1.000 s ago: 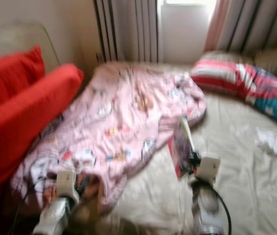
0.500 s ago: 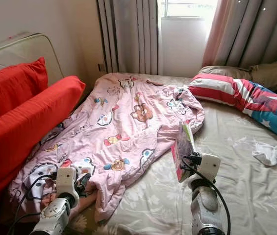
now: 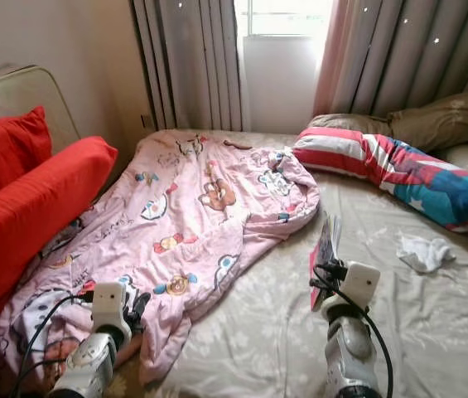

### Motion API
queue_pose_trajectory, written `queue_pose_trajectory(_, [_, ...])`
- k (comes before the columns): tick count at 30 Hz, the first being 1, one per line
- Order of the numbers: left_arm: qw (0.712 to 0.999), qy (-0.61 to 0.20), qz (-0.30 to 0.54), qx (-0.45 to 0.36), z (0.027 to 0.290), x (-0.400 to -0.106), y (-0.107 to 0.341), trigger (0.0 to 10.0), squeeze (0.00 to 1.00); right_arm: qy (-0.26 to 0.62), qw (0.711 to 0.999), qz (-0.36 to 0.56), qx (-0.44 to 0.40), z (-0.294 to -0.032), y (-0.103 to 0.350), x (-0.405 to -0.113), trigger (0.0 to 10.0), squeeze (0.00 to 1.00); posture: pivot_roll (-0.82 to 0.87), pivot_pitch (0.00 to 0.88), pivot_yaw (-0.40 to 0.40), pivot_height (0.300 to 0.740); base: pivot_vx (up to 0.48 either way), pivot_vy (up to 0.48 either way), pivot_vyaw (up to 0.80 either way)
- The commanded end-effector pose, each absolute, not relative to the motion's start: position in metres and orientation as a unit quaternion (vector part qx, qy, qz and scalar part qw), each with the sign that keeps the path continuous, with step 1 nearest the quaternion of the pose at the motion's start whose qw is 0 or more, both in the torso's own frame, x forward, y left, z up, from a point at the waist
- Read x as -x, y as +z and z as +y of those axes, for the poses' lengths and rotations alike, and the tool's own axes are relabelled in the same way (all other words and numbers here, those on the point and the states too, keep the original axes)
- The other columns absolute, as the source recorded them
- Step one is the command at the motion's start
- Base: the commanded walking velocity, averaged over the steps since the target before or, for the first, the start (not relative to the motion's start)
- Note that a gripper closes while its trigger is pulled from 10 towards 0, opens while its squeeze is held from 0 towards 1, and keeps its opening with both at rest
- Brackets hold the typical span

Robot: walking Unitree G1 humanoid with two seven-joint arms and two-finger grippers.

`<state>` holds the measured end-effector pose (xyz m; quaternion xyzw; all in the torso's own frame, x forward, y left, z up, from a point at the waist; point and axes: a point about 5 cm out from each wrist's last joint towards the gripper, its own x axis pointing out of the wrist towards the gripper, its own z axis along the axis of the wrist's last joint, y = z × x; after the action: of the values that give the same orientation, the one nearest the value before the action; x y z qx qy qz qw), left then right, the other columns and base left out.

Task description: Clean up the room

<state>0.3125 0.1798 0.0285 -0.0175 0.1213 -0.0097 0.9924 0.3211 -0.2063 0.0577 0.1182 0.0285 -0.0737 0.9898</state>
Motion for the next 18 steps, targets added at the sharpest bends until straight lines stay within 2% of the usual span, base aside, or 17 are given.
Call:
queue_pose_trajectory(1, [0.992, -0.004, 0.122, 0.016, 0.1838, -0.3113, 0.0277, 10.0, 0.00, -0.065, 0.991, -0.004, -0.116, -0.2022, 0.0717, -0.3296, 10.0, 0.00, -0.09, 0.000, 0.007, 0.740, 0.000, -0.292, 0.00])
queue_pose_trajectory(5, [0.992, -0.003, 0.122, 0.015, 0.1847, -0.3116, 0.0281, 10.0, 0.00, -0.065, 0.990, -0.002, -0.121, -0.2013, 0.0713, -0.3301, 10.0, 0.00, -0.08, 0.000, 0.009, 0.740, 0.000, -0.301, 0.00])
queue_pose_trajectory(10, [0.993, -0.003, 0.121, 0.015, 0.1851, -0.3119, 0.0285, 10.0, 0.00, -0.064, 0.990, -0.004, -0.126, -0.2003, 0.0720, -0.3308, 10.0, 0.00, -0.08, 0.002, 0.010, 0.740, 0.000, -0.319, -0.74])
queue_pose_trajectory(18, [0.993, -0.004, 0.120, 0.015, 0.1852, -0.3129, 0.0296, 10.0, 0.00, -0.068, 0.990, -0.008, -0.123, -0.2005, 0.0729, -0.3310, 10.0, 0.00, -0.08, 0.004, 0.013, 0.740, 0.000, -0.320, 0.00])
